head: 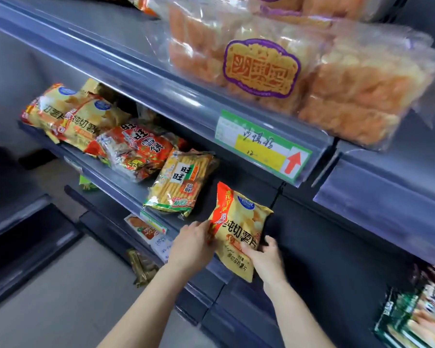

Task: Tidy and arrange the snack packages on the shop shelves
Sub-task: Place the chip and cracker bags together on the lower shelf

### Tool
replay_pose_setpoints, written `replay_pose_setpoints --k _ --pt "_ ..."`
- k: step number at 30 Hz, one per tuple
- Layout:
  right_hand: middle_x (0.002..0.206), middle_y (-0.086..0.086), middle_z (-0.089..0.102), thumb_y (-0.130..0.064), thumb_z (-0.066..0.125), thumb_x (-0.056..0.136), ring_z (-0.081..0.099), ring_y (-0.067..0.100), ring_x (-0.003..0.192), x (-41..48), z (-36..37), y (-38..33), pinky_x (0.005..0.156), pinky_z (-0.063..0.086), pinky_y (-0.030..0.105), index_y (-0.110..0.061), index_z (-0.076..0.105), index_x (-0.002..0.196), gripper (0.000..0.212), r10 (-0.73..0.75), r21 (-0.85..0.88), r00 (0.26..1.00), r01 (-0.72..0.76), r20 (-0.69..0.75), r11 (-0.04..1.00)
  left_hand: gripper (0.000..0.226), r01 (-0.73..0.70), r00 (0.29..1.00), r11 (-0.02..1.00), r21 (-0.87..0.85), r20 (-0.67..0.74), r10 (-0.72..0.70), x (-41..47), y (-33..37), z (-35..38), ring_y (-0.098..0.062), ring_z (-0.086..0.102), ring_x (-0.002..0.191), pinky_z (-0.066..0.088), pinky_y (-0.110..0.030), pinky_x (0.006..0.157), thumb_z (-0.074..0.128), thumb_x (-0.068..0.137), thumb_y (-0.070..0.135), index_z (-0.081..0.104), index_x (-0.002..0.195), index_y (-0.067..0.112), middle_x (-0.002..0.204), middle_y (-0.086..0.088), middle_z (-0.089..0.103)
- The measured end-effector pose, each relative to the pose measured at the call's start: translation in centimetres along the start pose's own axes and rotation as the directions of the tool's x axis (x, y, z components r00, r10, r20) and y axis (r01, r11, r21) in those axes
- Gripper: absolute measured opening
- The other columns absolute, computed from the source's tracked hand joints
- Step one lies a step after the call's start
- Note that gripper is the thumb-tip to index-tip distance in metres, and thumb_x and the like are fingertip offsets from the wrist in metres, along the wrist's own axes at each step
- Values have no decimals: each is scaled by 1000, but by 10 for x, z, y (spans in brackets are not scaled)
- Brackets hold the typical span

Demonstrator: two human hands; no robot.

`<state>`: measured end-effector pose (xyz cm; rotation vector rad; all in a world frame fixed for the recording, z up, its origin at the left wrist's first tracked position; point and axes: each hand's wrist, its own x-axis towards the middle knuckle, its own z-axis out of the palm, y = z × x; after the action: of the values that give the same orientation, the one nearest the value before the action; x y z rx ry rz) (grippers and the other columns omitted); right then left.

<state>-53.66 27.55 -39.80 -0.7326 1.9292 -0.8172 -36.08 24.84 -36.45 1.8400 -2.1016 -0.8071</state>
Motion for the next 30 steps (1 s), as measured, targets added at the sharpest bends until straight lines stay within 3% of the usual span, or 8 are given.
replay_pose_setpoints --k 2,5,11,14,17,22,25,30 --pt "139 7 50 -29 80 77 52 26 124 2 2 -3 104 43 44 -15 33 147 85 64 68 998 -64 10 996 38 27 996 999 -35 85 -24 12 -1 -1 -25 55 104 45 -34 82 53 92 50 58 115 20 108 -1 63" --pt "102 6 73 -23 80 75 69 26 95 3 5 -9 89 55 49 -13 67 114 42 56 113 998 -57 11 992 40 175 968 931 -321 230 -102 23 -3 -11 -23 64 96 53 -36 81 56 89 57 61 105 21 98 0 70" --pt "98 2 74 -24 77 78 71 21 87 -15 4 -27 80 58 44 -14 69 107 32 -19 173 991 42 -133 984 26 199 969 762 -616 239 -60 27 -4 -32 -22 68 90 56 -44 85 68 85 45 44 85 34 93 6 66" --pt "91 5 73 -17 74 83 70 24 84 -36 -2 -33 76 56 41 -13 68 87 9 -89 240 975 138 -204 961 32 254 956 640 -725 288 -54 25 -2 -45 -19 66 87 57 -40 80 74 78 42 51 95 27 99 -1 66" --pt "78 4 70 -15 72 83 64 21 76 -60 -6 -38 70 47 34 -10 63 73 15 -176 267 964 226 -200 937 59 357 921 470 -807 387 -34 21 -6 -58 -26 70 87 57 -36 69 78 71 37 51 118 14 105 -11 70" --pt "91 6 74 -12 74 81 69 26 91 -95 -9 -46 83 54 38 -7 69 90 11 -256 321 963 271 -91 907 41 283 948 402 -871 317 18 -2 -19 -73 -27 72 79 57 -36 63 75 80 16 59 117 9 98 -12 74" --pt "104 5 73 -15 74 82 68 22 100 -110 -6 -49 80 54 30 -11 66 109 29 -276 397 961 267 -36 878 36 220 974 352 -910 227 -20 -24 -28 -82 -28 71 81 57 -35 59 72 81 10 60 115 11 101 -13 73" --pt "113 0 71 -25 76 71 68 12 101 -143 14 -60 78 54 23 -18 58 121 54 -380 476 909 261 172 840 36 116 993 324 -939 111 -35 -66 -50 -101 -35 71 88 59 -46 72 70 84 12 60 119 9 103 -16 73"
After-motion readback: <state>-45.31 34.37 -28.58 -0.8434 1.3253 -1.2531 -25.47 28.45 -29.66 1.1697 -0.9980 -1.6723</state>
